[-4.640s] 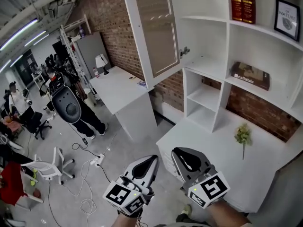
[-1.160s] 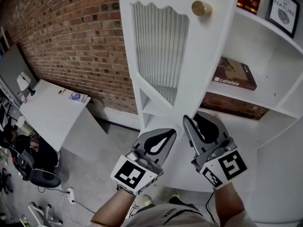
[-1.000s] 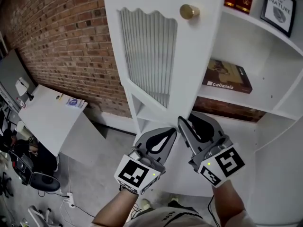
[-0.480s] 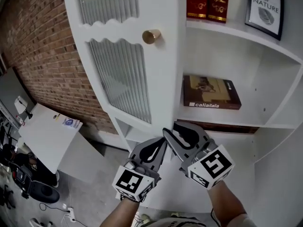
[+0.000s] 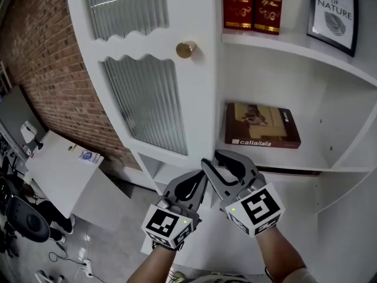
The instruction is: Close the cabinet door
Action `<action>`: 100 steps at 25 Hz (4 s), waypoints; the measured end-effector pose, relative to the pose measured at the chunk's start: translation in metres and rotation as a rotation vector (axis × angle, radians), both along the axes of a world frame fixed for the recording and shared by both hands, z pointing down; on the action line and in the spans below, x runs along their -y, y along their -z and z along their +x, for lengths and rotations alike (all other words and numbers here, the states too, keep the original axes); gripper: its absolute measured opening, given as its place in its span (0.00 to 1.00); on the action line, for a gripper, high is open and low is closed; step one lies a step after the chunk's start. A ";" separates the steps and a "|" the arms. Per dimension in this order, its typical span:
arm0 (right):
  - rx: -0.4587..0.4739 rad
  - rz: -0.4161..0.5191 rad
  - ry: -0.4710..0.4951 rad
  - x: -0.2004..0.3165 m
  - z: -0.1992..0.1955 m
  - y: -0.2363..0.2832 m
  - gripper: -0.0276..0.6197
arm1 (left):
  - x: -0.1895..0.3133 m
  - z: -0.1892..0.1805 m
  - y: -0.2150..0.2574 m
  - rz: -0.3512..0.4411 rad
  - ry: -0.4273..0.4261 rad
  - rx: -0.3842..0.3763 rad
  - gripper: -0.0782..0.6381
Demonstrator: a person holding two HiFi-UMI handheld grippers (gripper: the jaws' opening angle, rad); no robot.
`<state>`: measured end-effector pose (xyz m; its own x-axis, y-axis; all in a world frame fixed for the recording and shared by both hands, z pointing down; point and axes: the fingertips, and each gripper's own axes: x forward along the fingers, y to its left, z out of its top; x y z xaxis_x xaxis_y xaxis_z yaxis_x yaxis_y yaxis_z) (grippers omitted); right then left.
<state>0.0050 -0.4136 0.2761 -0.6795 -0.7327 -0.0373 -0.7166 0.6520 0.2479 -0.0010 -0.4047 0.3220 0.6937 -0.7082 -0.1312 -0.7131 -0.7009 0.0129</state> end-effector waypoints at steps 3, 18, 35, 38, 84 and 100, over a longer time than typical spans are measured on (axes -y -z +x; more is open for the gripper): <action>-0.040 0.048 -0.058 0.007 0.002 0.005 0.22 | 0.009 0.005 -0.001 -0.001 -0.001 -0.006 0.12; -0.093 0.078 -0.188 0.036 0.012 0.006 0.30 | 0.038 0.014 -0.002 -0.004 0.013 -0.001 0.12; 0.032 0.054 -0.140 0.024 0.024 0.008 0.32 | 0.024 0.012 -0.001 0.001 0.033 0.027 0.12; 0.064 0.057 -0.143 0.014 0.033 0.006 0.31 | 0.016 0.009 0.001 0.002 0.048 0.029 0.12; 0.156 -0.149 -0.057 -0.278 -0.030 -0.099 0.08 | -0.294 -0.065 -0.057 -0.123 0.043 0.015 0.12; 0.146 -0.128 -0.126 -0.355 -0.017 -0.095 0.07 | -0.363 -0.054 -0.045 -0.094 -0.037 -0.002 0.12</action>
<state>-0.0119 -0.0589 0.3712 -0.5767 -0.8164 -0.0298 -0.8164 0.5746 0.0571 -0.0545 -0.0418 0.3673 0.7196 -0.6912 -0.0666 -0.6865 -0.7226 0.0815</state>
